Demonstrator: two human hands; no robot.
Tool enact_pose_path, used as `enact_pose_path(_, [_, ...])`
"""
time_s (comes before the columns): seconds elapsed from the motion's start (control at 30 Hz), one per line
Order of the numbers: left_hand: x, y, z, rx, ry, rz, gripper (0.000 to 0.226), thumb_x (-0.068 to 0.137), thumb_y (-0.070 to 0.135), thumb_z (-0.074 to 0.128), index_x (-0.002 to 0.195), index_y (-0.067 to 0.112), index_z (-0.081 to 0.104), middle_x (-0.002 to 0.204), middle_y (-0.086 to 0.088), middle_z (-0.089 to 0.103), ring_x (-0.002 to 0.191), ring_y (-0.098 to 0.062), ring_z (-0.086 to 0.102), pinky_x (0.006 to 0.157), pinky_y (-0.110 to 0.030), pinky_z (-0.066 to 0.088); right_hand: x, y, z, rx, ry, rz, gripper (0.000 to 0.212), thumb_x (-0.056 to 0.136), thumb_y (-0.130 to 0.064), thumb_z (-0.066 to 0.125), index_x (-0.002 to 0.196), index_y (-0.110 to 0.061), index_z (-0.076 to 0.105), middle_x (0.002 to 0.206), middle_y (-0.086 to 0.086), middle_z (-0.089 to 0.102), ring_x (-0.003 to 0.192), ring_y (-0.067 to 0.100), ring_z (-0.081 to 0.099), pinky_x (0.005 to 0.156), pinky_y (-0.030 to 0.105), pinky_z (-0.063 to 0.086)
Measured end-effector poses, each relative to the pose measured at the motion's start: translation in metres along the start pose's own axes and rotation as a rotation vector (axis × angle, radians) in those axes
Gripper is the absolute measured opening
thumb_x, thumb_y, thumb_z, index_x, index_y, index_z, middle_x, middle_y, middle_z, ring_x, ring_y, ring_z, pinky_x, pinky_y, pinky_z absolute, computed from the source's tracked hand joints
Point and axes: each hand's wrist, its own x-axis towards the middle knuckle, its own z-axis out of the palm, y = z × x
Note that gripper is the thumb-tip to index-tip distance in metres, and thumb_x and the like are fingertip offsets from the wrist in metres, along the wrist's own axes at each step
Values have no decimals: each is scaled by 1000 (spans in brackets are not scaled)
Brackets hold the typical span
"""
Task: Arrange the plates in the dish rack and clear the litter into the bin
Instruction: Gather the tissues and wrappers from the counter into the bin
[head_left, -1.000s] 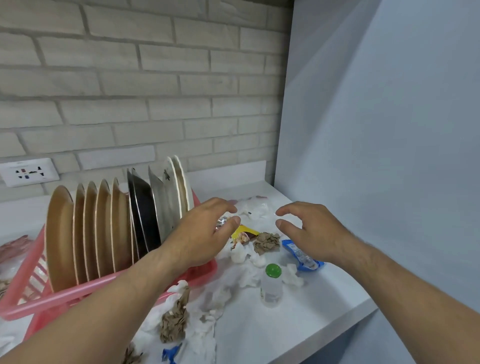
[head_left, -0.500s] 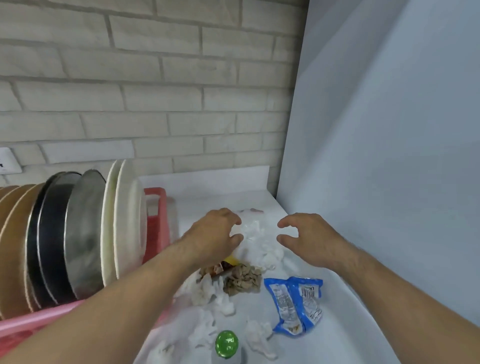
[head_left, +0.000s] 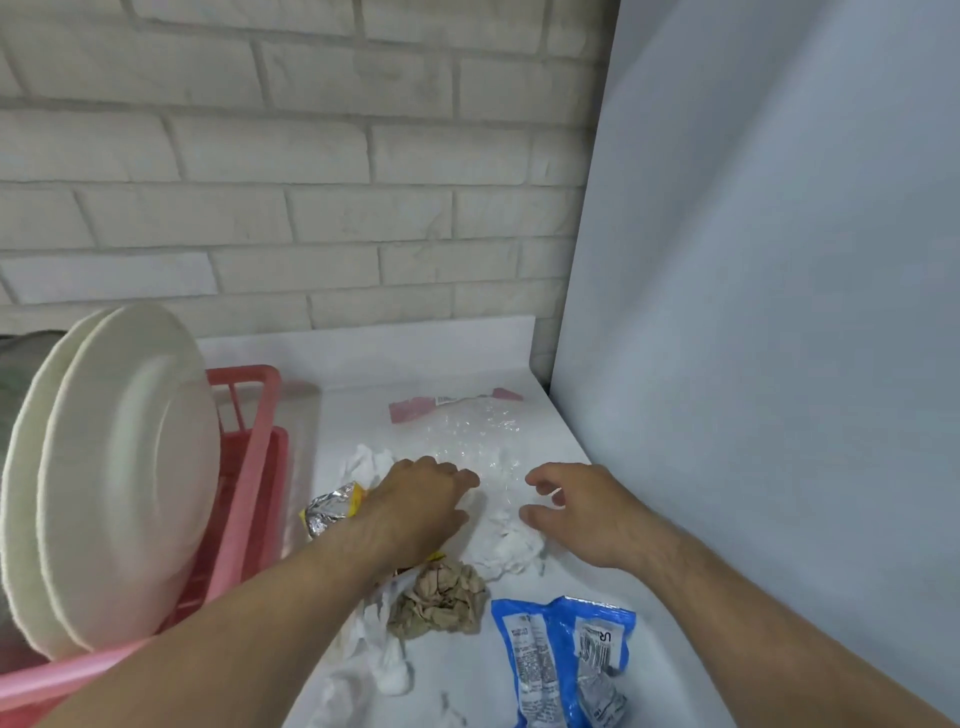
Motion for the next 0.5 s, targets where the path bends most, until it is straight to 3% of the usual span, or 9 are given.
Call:
enact_pose_path(0.07, [3,-3,1,-8,64,11,49,94,40,49,140,27,37,135,2,47,120,-19,42,100,-35,35,6,2,4,22,-13,-2,47,89,-45,62,132,-28,53,124,-11,56,107,7,55,92,25,45])
enact_pose_path(0.17, [10,-8,3,16,25,5,50,93,36,53,140,26,40,141,3,36,127,-20,36,102,-37,35,18,4,6,60,15,0,38,93,-42,56,129,-28,56,121,-10,58,103,7,58,90,25,48])
enact_pose_path(0.27, [14,-5,6,152,48,37,28,89,9,52,116,19,56,116,0,50,108,-22,48,83,-36,47,25,4,5,74,40,4,35,95,-38,53,126,-26,59,118,-10,60,101,8,59,90,26,49])
enact_pose_path(0.33, [15,-4,4,123,156,9,36,80,-6,50,108,16,54,109,-1,53,102,-22,50,75,-31,45,28,5,4,90,102,-6,32,95,-34,52,124,-24,60,116,-9,61,99,8,59,89,24,47])
enact_pose_path(0.43, [18,-9,-15,-43,359,-122,53,78,-10,47,124,16,45,122,-4,56,106,-26,55,76,-34,43,33,5,0,156,286,-12,26,95,-27,53,119,-22,64,112,-6,64,93,10,60,87,25,49])
enact_pose_path(0.5, [20,-18,-32,-77,510,-110,58,78,-9,50,128,20,42,119,-5,58,98,-30,58,73,-38,48,36,2,-4,219,371,-21,27,95,-25,54,120,-22,62,115,-5,63,94,12,59,85,27,49])
